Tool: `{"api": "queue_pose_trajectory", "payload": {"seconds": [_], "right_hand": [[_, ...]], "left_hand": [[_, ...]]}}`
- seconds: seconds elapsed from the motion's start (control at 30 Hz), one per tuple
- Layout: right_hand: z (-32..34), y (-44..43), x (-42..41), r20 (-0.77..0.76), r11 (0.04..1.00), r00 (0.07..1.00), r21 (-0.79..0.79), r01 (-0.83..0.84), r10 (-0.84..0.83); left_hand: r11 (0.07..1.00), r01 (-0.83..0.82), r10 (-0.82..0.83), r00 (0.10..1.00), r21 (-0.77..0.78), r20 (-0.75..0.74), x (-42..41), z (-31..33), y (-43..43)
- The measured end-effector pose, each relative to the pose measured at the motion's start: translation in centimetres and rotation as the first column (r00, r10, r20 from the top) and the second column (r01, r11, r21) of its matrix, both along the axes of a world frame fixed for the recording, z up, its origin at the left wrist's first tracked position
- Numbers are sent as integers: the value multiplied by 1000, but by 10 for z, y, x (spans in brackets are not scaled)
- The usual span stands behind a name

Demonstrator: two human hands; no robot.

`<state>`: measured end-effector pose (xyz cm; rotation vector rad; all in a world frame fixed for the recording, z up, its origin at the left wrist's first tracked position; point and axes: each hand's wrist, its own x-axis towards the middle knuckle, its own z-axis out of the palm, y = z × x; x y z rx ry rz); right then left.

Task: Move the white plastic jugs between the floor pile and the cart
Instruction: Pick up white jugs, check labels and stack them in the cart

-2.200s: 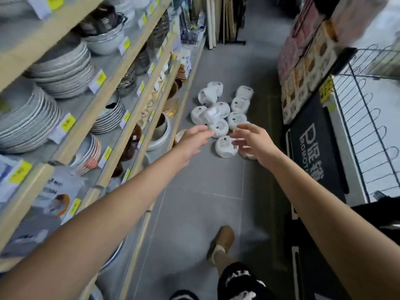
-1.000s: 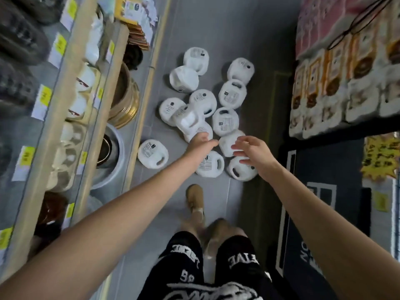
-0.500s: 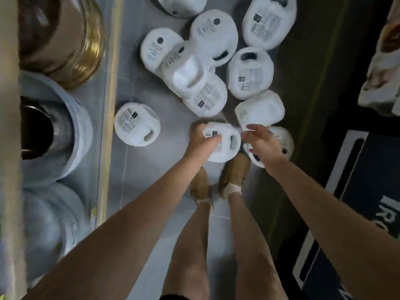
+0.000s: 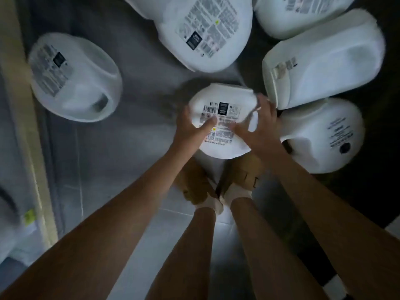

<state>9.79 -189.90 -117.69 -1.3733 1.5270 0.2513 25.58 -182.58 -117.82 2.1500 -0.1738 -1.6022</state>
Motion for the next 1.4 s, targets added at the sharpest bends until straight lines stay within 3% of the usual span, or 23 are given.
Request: {"api": "queue_pose_trajectory", "payload": {"seconds": [0.23, 0.53, 0.7, 0.87, 1.07, 1.4], "right_hand": [[-33, 15, -18, 127, 964, 960, 128, 234, -250], [-31, 5, -9, 145, 978, 968, 68, 196, -204], [4, 0, 3, 159, 983, 971, 64, 171, -179], [78, -7, 26, 178, 988, 973, 67, 138, -148], [192, -15, 56, 206, 996, 976, 60, 59, -70], [425, -40, 151, 370, 984, 913, -108, -144, 174]], "left_hand": [[994, -67, 56, 991, -92, -122, 13, -34, 17], [979, -129, 89, 967, -158, -237, 20, -39, 15], [969, -165, 116, 960, -182, -255, 26, -5, 14], [963, -184, 130, 957, -196, -259, 45, 70, 17], [936, -303, 261, 940, -182, -222, 68, 193, 21], [820, -443, 442, 893, -362, -90, 137, 440, 27]]}}
